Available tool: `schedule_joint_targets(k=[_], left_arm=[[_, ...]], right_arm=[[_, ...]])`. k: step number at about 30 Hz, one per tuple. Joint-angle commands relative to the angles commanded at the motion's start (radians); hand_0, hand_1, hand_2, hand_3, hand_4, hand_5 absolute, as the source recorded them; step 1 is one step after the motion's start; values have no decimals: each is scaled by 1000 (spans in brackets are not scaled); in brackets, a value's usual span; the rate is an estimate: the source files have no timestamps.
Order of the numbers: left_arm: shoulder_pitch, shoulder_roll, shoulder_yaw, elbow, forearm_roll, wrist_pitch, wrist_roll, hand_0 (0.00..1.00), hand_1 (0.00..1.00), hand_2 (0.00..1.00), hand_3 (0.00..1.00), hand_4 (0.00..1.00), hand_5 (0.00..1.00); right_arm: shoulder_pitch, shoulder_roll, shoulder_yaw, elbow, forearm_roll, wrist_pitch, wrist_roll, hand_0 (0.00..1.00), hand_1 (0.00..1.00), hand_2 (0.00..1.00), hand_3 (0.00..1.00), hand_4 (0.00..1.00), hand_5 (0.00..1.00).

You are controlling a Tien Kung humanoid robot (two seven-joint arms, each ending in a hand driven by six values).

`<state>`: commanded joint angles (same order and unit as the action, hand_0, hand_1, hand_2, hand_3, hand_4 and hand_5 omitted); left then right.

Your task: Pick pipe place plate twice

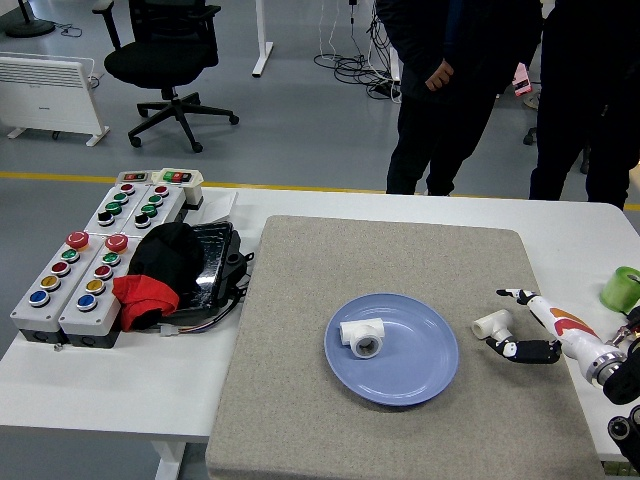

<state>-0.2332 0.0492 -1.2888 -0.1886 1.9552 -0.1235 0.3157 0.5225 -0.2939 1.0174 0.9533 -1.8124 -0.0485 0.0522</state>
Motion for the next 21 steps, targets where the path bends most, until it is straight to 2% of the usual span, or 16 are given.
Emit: schedule_joint_targets(k=[5, 6, 11, 12, 17, 18, 21], left_arm=[[-3, 0, 2, 0, -3, 0, -1, 738, 746, 703, 652, 410, 998], [-3, 0, 5, 1, -6, 0, -1, 739, 746, 703, 650, 410, 998], [-4, 0, 6, 1, -10, 0, -1, 739, 746, 703, 650, 410, 998], [-4, 0, 7, 0, -10, 0, 0, 739, 746, 703, 650, 410, 998], [-4, 0, 6, 0, -7, -1, 1, 739, 746, 703, 650, 410, 998], [-5, 0, 6, 0, -7, -1, 1, 739, 746, 703, 652, 410, 998], [-5, 1, 7, 0, -9, 0, 1, 739, 746, 703, 652, 410, 998]], right_arm=[[13, 8, -41, -36, -3, -34, 16, 935, 867, 917, 879, 788, 555], [16, 11, -46, -46, -7, -41, 21, 858, 810, 853, 816, 752, 496], [24, 16, -68, -70, -18, -63, 30, 858, 810, 853, 816, 752, 496], [28, 18, -78, -77, -19, -75, 34, 739, 749, 765, 770, 703, 408], [37, 24, -103, -94, -25, -121, 40, 739, 749, 765, 770, 703, 408], [39, 25, -113, -101, -27, -135, 43, 611, 680, 667, 729, 610, 273], [42, 26, -123, -110, -33, -157, 44, 611, 680, 667, 729, 610, 273]])
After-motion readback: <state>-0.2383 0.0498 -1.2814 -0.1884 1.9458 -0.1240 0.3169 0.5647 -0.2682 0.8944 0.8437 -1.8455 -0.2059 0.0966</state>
